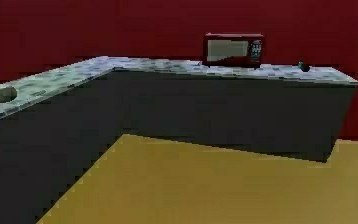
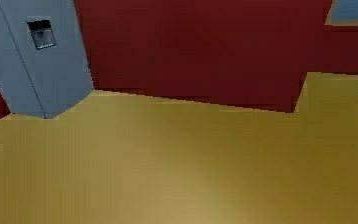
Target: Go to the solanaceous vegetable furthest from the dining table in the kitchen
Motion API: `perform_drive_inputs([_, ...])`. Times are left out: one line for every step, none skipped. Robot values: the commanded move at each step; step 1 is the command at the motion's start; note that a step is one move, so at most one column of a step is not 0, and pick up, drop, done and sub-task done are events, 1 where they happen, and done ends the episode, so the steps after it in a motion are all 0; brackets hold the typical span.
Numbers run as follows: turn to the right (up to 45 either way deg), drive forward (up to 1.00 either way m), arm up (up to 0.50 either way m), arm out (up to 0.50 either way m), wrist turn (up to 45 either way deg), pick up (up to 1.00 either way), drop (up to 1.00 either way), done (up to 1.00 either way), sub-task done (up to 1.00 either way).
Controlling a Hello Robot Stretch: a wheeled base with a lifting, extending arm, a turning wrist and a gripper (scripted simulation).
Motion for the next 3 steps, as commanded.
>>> perform_drive_inputs([-42.0, 0.00, 0.00, 0.00, 0.0, 0.00, 0.00, 0.00, 0.00])
perform_drive_inputs([-3.0, 0.00, 0.00, 0.00, 0.0, 0.00, 0.00, 0.00, 0.00])
perform_drive_inputs([0.0, 0.85, 0.00, 0.00, 0.0, 0.00, 0.00, 0.00, 0.00])
